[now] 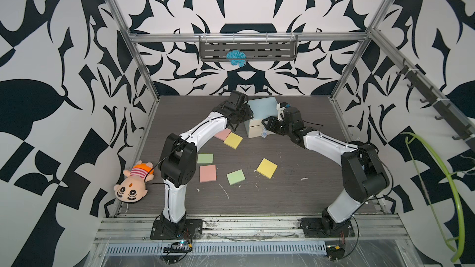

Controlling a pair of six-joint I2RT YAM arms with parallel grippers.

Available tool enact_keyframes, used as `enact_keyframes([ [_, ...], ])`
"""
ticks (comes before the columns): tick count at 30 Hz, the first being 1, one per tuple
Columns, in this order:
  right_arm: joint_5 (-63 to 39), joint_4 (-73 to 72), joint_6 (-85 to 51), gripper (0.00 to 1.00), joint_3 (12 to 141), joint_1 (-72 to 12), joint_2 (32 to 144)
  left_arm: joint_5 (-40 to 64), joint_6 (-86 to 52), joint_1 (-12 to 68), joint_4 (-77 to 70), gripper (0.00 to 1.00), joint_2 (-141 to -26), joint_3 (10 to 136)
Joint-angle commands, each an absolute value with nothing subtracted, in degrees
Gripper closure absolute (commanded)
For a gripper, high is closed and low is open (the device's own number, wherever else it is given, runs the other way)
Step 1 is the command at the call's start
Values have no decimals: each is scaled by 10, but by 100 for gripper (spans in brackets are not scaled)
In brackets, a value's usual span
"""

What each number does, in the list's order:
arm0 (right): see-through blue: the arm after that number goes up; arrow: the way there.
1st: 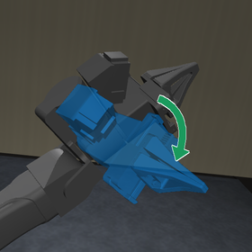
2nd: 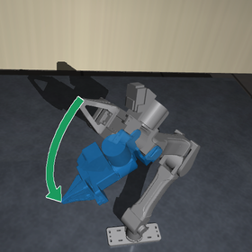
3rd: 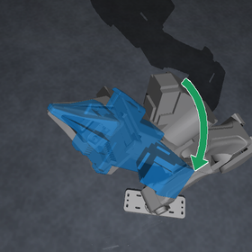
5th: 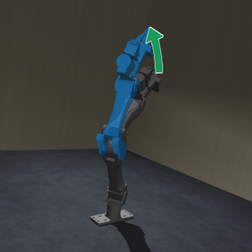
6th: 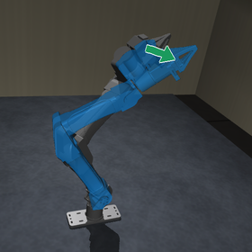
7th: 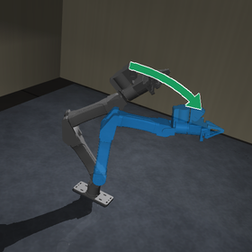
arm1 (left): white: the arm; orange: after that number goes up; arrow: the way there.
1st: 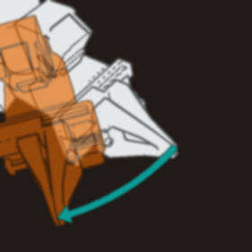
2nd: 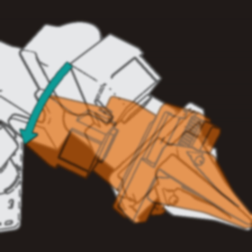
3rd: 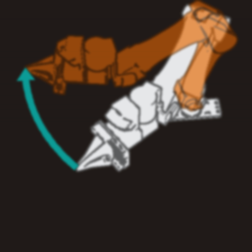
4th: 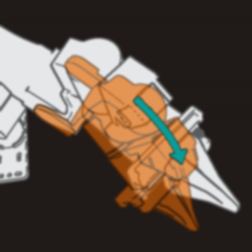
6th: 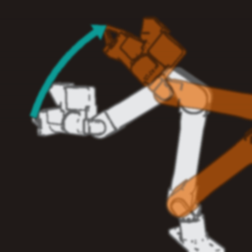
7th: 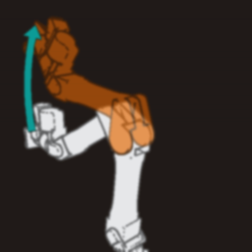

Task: Please put the sticky notes in the drawer by color
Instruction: Open the drawer in the storage box.

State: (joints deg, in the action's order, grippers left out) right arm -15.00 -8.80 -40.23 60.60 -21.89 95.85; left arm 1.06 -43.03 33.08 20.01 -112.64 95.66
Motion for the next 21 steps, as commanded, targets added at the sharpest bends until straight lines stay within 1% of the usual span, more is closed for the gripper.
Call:
enact_keyframes([
  [1,-147,-101,-392,70,625,-223,949,2,-422,326,236,51,-1146,952],
  [3,-147,-99,-391,73,621,-224,946,2,-422,325,236,51,-1146,950],
  [10,-145,-90,-386,73,590,-234,918,1,-423,325,236,51,-1148,946],
  [21,-134,-58,-389,73,495,-247,816,2,-421,325,237,51,-1144,943],
])
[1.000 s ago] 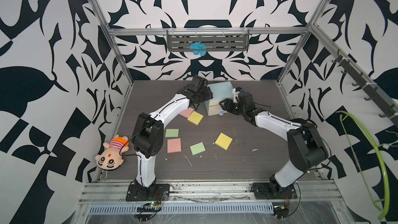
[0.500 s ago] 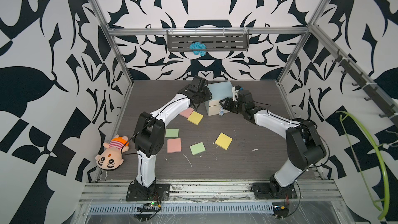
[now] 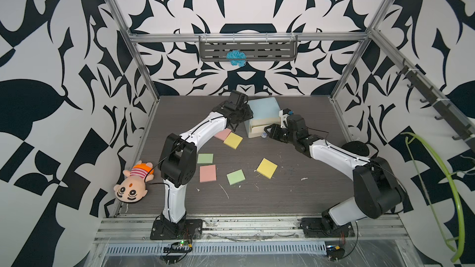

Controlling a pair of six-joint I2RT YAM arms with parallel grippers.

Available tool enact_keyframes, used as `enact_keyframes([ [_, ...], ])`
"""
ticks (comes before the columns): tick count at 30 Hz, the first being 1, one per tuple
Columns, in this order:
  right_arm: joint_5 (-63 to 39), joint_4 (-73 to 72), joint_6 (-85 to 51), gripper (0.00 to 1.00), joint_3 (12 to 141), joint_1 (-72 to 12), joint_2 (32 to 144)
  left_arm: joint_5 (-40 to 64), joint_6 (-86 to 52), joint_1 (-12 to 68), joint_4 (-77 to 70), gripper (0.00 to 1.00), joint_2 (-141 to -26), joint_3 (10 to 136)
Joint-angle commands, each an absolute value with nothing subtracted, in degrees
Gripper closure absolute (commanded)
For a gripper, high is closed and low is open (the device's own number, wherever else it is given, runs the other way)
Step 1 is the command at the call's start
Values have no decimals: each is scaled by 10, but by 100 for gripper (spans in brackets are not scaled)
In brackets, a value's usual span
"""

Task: Please put the sticky notes in the drawer by color
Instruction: Open the drawer in the storage box.

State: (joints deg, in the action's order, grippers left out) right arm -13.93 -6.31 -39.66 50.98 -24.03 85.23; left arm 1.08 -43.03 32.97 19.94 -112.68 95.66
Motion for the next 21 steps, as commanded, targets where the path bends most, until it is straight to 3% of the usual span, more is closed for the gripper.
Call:
enact_keyframes([
  [1,-132,-58,-391,73,486,-249,809,3,-421,325,237,51,-1143,943],
  [15,-122,-63,-425,73,431,-258,767,5,-422,325,236,51,-1145,941],
  [21,-106,-51,-406,36,442,-258,764,12,-419,325,235,51,-1141,939],
])
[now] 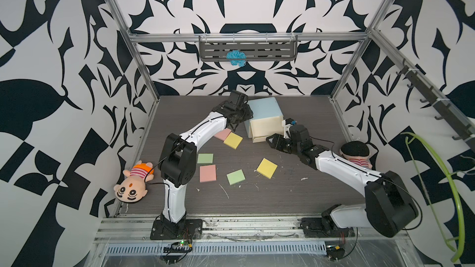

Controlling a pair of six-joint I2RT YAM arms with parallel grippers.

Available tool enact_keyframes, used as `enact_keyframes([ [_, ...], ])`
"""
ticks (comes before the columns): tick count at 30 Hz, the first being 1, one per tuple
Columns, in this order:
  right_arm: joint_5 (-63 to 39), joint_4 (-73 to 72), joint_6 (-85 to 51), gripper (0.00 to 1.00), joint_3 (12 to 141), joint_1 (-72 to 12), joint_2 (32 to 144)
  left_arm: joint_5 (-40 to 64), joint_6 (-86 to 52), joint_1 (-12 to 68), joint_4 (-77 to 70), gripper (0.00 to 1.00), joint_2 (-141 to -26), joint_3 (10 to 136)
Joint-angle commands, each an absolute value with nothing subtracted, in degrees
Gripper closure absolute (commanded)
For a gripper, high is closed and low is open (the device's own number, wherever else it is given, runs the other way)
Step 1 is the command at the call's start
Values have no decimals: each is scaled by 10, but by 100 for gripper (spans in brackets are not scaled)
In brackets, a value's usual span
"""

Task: Please put the sticky notes in the drawer by color
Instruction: Open the drawer in the storage box.

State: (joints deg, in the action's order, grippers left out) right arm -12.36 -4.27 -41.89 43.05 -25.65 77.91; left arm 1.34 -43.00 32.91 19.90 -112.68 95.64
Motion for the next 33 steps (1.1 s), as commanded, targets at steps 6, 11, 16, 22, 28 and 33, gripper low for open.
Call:
enact_keyframes([
  [6,-98,-22,-390,23,441,-259,730,13,-414,325,233,49,-1128,935],
  [11,-67,20,-375,22,426,-257,679,16,-412,325,230,47,-1117,935],
  [16,-21,66,-358,24,438,-250,637,19,-410,325,228,44,-1106,935],
  [22,59,127,-353,34,452,-224,602,17,-407,325,225,42,-1090,927],
  [28,10,121,-367,39,414,-178,591,18,-400,326,215,38,-1063,918],
  [33,-58,80,-363,48,406,-178,649,14,-394,325,212,36,-1060,928],
])
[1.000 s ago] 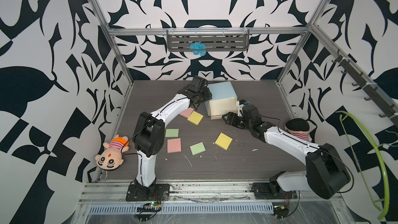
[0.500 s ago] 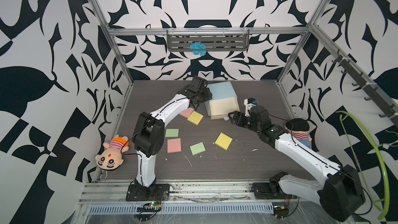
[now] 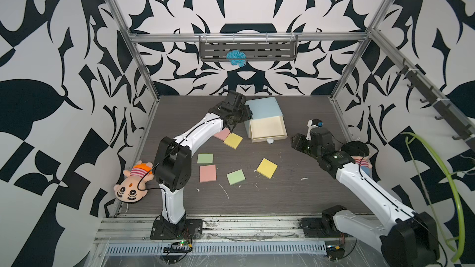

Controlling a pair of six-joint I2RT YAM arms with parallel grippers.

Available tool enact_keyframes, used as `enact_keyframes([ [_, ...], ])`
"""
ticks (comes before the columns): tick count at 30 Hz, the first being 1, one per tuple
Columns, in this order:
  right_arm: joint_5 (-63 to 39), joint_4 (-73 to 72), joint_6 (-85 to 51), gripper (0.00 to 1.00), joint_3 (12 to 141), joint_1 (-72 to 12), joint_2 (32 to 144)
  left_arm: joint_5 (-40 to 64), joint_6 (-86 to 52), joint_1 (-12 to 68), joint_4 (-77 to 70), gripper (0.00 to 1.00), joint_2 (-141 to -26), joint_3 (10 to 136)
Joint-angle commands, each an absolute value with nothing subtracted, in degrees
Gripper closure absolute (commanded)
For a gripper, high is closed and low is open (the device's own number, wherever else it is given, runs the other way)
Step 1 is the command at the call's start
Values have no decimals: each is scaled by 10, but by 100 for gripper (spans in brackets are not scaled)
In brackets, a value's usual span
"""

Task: Please put the sticky notes in the drawer by color
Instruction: Open the drawer in the storage box.

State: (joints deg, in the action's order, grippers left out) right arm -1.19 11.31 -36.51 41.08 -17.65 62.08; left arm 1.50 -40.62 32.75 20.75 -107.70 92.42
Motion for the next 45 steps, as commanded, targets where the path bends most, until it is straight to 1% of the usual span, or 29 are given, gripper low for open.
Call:
enact_keyframes([
  [1,-68,68,-365,48,408,-178,663,14,-392,326,218,36,-1065,934],
  [6,-99,14,-380,52,422,-177,731,5,-387,326,238,34,-1100,961],
  [12,-88,-1,-375,55,448,-175,763,3,-388,326,242,34,-1122,963],
  [18,-83,-10,-382,59,448,-165,765,4,-389,326,240,34,-1123,961],
  [31,-92,-45,-411,63,450,-162,783,9,-390,326,236,34,-1125,950],
  [37,-88,-63,-412,65,446,-162,770,4,-390,326,236,35,-1129,948],
  [45,-74,-76,-416,72,431,-160,758,5,-392,326,235,37,-1130,948],
])
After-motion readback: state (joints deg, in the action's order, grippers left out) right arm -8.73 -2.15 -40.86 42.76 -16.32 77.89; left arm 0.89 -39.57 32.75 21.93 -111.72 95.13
